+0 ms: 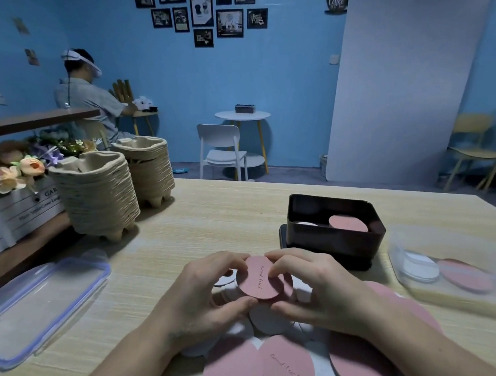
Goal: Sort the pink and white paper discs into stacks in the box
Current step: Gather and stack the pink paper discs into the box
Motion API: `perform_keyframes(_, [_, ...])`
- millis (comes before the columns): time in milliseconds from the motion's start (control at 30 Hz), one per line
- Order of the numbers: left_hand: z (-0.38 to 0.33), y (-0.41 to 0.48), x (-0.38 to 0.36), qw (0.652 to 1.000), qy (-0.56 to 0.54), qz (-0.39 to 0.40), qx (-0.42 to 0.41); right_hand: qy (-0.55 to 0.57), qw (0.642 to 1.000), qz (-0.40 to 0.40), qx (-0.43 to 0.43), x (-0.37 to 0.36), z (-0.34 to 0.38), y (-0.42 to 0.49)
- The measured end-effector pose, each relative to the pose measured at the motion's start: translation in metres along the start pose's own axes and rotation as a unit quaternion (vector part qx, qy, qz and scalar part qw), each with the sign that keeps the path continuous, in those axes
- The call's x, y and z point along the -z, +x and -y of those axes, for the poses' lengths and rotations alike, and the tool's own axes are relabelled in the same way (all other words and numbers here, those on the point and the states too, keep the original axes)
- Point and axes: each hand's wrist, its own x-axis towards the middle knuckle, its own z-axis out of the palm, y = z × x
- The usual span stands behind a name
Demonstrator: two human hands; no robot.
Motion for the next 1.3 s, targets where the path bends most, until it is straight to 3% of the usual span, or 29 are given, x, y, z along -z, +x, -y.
perform_keyframes(367, [-0.005, 0.003, -0.002, 0.999, -0.025, 0.029, -0.025, 0.023, 0.999, -0.031, 0.012, -0.004, 0.001, 0.000])
perform_keyframes(667, [-0.003, 0.002, -0.005, 0.998, 0.044, 0.027, -0.043, 0.014, 1.000, 0.012, 0.012, -0.004, 0.000, 0.003])
perform_keyframes(1300, [0.001, 0.000, -0.012, 0.995, 0.067, 0.040, -0.067, -0.001, 0.999, 0.026, 0.025, -0.006, -0.005, 0.001])
